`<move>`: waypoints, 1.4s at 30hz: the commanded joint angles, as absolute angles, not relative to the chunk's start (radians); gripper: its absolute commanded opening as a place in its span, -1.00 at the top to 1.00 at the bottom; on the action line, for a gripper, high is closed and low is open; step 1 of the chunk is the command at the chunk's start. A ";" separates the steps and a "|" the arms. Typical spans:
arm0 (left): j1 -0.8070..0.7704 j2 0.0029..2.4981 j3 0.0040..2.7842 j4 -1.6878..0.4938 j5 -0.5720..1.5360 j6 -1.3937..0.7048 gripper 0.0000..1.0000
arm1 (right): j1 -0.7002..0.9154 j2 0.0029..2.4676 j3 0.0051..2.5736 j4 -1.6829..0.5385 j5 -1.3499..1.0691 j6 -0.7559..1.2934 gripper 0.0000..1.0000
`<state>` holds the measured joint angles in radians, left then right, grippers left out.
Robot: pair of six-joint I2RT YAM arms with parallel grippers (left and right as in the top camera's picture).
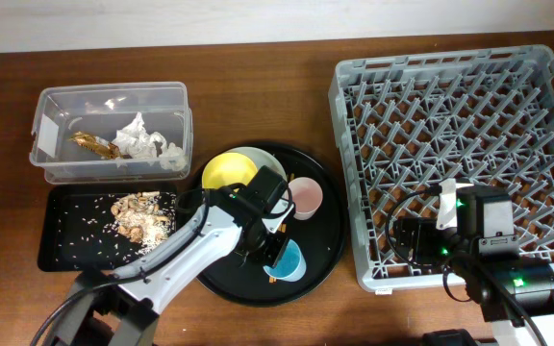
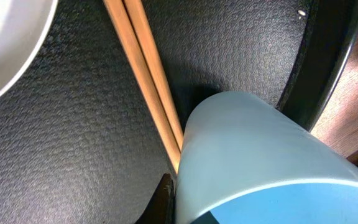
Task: Sort waste into correct bins and load items into the dishwasher rack
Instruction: 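Grasp the blue cup with the left gripper and lift it, then hand the blue cup to the right gripper, place it in the rack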
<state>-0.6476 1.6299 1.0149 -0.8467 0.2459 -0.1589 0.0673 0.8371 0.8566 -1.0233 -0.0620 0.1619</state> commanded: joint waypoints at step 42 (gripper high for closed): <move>-0.430 1.589 1.022 -0.165 1.260 -0.483 1.00 | 0.072 1.210 0.868 -0.533 -1.358 0.010 -0.40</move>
<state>-0.3908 1.5860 1.0145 -0.1703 1.3098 -0.4648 0.0586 1.2118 0.8566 -0.5442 -1.3445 0.0185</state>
